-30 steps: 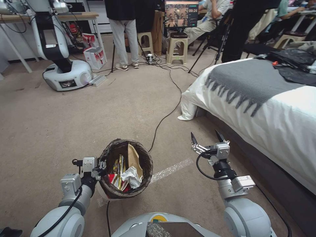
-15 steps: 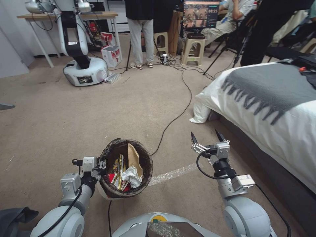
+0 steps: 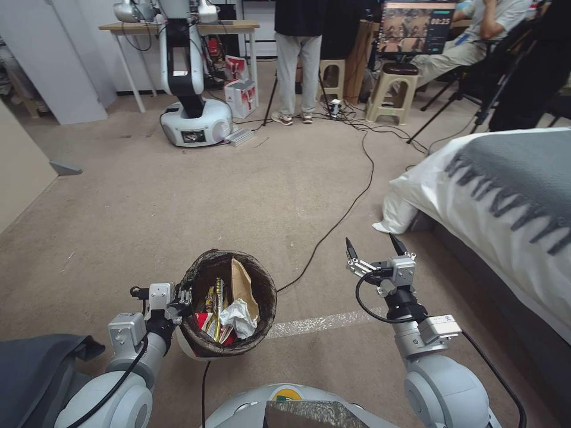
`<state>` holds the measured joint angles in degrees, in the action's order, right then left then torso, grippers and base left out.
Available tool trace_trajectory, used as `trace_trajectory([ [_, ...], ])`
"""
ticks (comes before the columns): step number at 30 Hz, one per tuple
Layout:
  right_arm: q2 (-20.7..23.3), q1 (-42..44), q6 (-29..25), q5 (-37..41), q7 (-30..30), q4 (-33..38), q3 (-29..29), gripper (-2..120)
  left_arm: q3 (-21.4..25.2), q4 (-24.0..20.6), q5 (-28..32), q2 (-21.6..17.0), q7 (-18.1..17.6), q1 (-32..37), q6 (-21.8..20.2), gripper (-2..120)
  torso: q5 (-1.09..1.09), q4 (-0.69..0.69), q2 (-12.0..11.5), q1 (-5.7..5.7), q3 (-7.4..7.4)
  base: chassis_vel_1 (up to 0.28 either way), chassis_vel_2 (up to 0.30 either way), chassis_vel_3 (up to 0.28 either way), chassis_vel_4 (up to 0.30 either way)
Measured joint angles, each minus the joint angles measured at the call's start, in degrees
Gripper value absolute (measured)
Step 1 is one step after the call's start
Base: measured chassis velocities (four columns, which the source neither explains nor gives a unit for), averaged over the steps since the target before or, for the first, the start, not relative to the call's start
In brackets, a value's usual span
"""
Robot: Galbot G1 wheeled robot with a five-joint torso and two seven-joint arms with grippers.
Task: Pick up the trash bin, then pick up the garbage from the floor and place it into the trash bin.
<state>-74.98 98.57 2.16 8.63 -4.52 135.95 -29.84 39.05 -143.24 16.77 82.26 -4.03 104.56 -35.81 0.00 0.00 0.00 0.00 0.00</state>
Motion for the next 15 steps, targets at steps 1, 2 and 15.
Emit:
trace_trajectory([
  [1,0.0,0.0,0.0,0.0,0.0,0.0,0.0,100,0.0,0.0,0.0,0.0,0.0,0.0,0.0,7,0.00,0.00,0.0,0.00,0.00,0.060,0.055,0.078,0.067],
  [2,0.0,0.0,0.0,0.0,0.0,0.0,0.0,100,0.0,0.0,0.0,0.0,0.0,0.0,0.0,7,0.00,0.00,0.0,0.00,0.00,0.083,0.055,0.068,0.076],
  [15,-0.1,-0.1,0.2,0.3,0.0,0.0,-0.3,100,0.0,0.0,0.0,0.0,-0.1,0.0,0.1,7,0.00,0.02,0.0,0.00,0.00,0.074,0.071,0.058,0.077],
])
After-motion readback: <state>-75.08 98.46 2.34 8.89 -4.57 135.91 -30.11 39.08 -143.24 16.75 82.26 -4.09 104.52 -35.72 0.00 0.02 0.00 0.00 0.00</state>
